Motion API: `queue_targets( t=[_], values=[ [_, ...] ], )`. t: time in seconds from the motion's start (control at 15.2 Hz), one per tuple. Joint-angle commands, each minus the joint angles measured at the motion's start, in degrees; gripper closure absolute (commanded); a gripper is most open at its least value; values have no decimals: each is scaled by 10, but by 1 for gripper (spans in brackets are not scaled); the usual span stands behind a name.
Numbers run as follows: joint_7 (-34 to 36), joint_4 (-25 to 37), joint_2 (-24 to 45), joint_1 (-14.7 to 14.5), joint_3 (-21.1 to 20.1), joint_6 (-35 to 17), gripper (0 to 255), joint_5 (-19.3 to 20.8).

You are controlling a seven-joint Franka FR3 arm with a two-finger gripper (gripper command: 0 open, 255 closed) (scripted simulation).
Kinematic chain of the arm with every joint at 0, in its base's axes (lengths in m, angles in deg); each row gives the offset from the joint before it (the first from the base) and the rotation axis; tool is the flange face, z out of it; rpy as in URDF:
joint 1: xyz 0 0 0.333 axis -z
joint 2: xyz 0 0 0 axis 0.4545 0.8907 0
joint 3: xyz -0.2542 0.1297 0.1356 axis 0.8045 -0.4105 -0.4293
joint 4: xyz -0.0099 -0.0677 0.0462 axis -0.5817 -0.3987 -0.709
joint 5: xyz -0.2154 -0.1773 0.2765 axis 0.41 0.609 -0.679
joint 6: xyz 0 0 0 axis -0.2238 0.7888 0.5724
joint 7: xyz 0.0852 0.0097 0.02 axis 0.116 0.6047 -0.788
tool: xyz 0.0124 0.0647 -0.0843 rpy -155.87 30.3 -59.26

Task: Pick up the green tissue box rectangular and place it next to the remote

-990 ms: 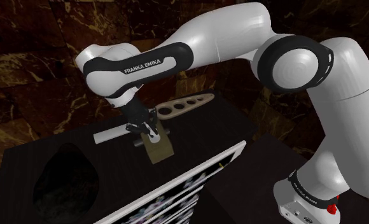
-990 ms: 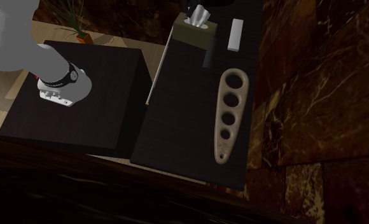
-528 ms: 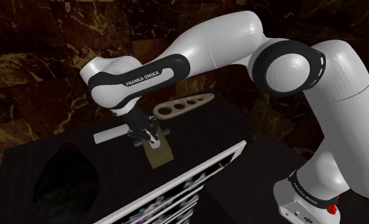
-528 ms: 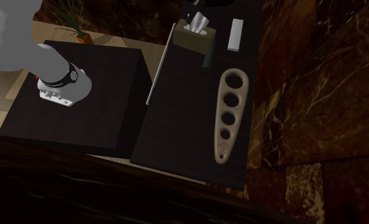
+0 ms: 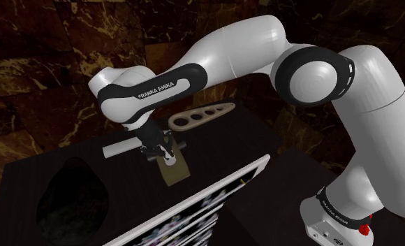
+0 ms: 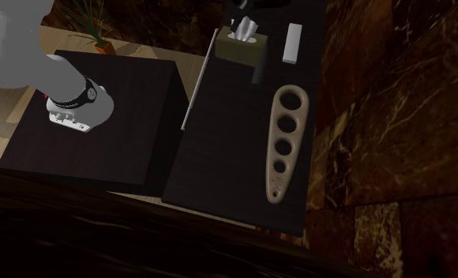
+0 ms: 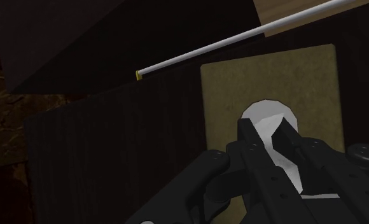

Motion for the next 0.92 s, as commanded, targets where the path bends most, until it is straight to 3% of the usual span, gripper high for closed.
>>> queue_targets(
  t=[0.0,0.07,0.4,0.66,0.86],
  values=[
    [0,-1,2,2,2,-6,255,2],
    [0,-2,1,2,2,-7,0,2],
    [0,0,2,2,2,-6,0,2],
    [-12,156,53,-26,7,96,0,5],
    [-12,156,53,-26,7,96,0,5]
  ],
)
